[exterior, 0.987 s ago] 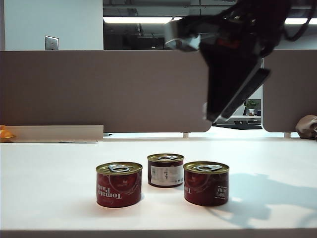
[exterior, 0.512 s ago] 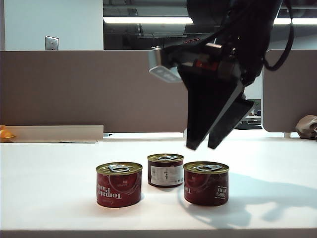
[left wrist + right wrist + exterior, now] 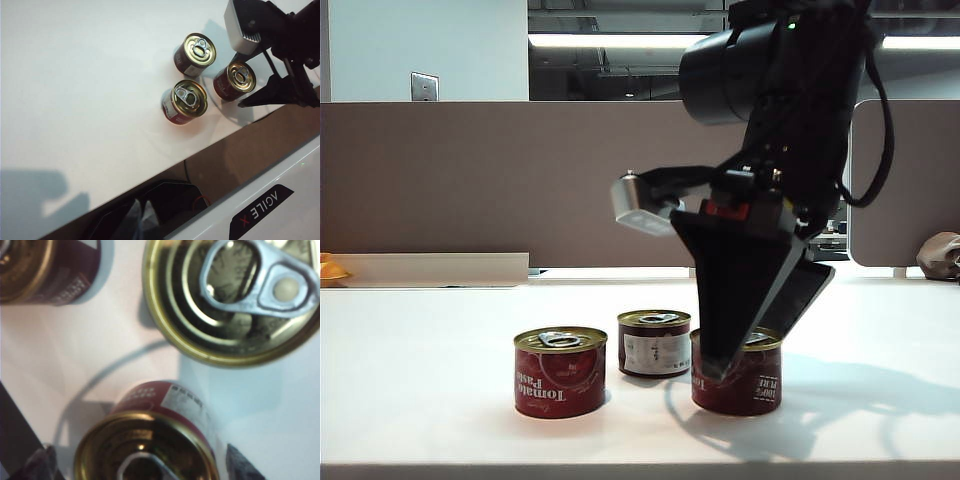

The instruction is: Pick up the cans one by one and stack them together.

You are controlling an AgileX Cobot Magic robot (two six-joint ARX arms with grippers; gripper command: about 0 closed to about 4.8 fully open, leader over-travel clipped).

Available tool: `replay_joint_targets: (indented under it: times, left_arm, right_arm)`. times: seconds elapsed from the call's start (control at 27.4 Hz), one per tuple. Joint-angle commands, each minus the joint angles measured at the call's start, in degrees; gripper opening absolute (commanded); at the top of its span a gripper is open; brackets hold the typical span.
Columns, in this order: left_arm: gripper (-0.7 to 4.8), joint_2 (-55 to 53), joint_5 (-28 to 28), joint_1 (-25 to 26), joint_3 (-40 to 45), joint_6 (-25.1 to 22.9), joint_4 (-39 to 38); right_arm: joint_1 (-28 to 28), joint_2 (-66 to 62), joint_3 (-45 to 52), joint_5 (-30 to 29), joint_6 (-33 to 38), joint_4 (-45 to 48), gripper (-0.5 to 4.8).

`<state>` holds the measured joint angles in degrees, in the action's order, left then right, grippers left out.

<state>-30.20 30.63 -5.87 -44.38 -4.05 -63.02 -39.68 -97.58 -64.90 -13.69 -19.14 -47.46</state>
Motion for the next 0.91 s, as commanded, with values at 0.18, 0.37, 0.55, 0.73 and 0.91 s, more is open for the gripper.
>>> replay_joint_targets:
  times: [0.18, 0.37, 0.55, 0.73, 0.91]
  left_arm:
    - [-0.05, 0.0, 0.2, 0.0, -0.2, 0.0, 0.2]
    - [-0.05, 0.0, 0.2, 0.0, -0.2, 0.0, 0.2]
    - [-0.05, 0.0, 0.2, 0.0, -0.2, 0.0, 0.2]
    - [-0.05, 0.0, 0.2, 0.0, -0.2, 0.0, 0.3]
    - [-0.05, 0.0, 0.2, 0.0, -0.2, 0.0, 0.3]
  right_arm:
    - [-0.1, -0.4, -0.4, 1.3, 1.2, 2.6, 2.49]
    - [-0.1, -0.4, -0.4, 1.4, 1.2, 3.4, 2.37]
    - [-0.1, -0.3, -1.5, 1.8, 1.3, 1.0, 2.37]
    - [-0.1, -0.3, -4.6, 1.8, 1.3, -2.5, 2.37]
    - [-0.1, -0.3, -10.2, 1.8, 1.3, -7.1, 2.37]
